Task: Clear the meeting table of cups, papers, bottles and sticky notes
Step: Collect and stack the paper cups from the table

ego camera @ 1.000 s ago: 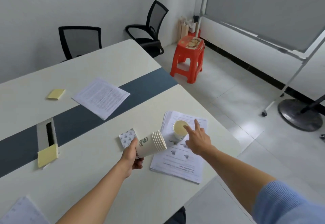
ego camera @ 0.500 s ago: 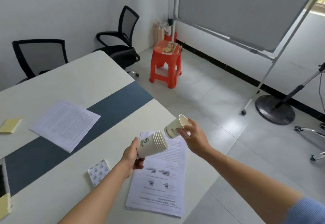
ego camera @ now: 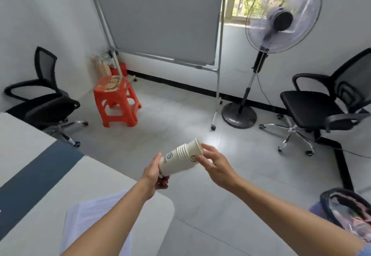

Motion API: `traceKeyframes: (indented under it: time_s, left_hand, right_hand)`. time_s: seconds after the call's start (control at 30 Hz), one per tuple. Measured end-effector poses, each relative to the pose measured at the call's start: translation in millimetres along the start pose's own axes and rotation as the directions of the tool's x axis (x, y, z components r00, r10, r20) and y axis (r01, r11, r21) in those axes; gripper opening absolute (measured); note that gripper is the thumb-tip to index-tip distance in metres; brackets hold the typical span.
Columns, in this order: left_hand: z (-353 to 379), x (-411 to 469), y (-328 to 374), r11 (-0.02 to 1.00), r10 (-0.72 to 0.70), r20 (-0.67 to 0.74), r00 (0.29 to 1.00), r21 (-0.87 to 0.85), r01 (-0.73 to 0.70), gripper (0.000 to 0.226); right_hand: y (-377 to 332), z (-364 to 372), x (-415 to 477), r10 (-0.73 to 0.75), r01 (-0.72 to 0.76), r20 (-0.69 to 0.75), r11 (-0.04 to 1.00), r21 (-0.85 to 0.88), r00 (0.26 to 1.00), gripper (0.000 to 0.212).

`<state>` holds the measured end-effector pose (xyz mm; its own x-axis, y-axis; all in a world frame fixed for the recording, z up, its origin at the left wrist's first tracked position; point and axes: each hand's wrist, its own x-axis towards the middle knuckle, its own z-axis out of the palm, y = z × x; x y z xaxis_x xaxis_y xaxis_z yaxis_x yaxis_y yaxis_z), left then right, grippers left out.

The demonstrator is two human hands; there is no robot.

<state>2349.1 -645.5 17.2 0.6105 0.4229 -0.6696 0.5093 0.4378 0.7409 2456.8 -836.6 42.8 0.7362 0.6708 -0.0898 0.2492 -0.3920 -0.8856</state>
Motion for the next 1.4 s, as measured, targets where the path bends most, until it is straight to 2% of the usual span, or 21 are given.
traceKeyframes:
  time_s: [0.17,0.27,0.33,0.43,0.6,0.7,0.77,0.9,1.07,1.27,1.4]
  left_hand:
    - [131,16,10,0.987,0.025,0.132,0.991,0.153,-0.045,0.058]
    - [224,20,2,0.957,-0.031,0.233,0.972,0.287,-0.038,0.053]
    - [259,22,-1,0.934,-0.063,0.293,0.954,0.353,-0.047,0.051]
    - [328,23,-7,0.868,-0.148,0.404,0.903,0.491,-0.077,0.051]
    - [459,24,-23,0.750,-0.286,0.543,0.789,0.640,-0.168,0.053]
    - [548,30,-40,0.702,-0.325,0.554,0.767,0.684,-0.197,0.058]
    - [574,32,-44,0.686,-0.313,0.539,0.782,0.698,-0.207,0.060]
    - [688,58,-62,0.625,-0.376,0.563,0.736,0.741,-0.247,0.059]
    - [809,89,-76,0.580,-0.410,0.519,0.750,0.783,-0.225,0.061]
    - [897,111,-114,0.477,-0.470,0.452,0.758,0.853,-0.213,0.046]
    - [931,142,-156,0.399,-0.463,0.374,0.803,0.898,-0.188,0.042]
  right_hand:
    - [48,-86,-30,0.109,-0.099,-0.063,0.985,0.144,0.992,0.024]
    - [88,-157,-61,0.268,-0.191,-0.231,0.932,0.307,0.935,0.037]
    - [107,-193,-76,0.357,-0.233,-0.259,0.882,0.409,0.897,0.037]
    - [144,-252,-106,0.459,-0.298,-0.305,0.840,0.453,0.834,0.041]
    - [206,-320,-149,0.573,-0.417,-0.291,0.788,0.454,0.766,0.040]
    - [253,-367,-166,0.619,-0.494,-0.324,0.776,0.392,0.716,0.052]
    - [266,-383,-169,0.630,-0.526,-0.340,0.773,0.354,0.698,0.053]
    - [334,-461,-180,0.664,-0.544,-0.398,0.748,0.381,0.634,0.039]
    - [403,-541,-191,0.694,-0.596,-0.433,0.718,0.359,0.575,0.028]
    - [493,-589,-225,0.825,-0.726,-0.399,0.551,0.412,0.400,0.021]
    - [580,-609,-247,0.902,-0.800,-0.322,0.410,0.438,0.286,0.020]
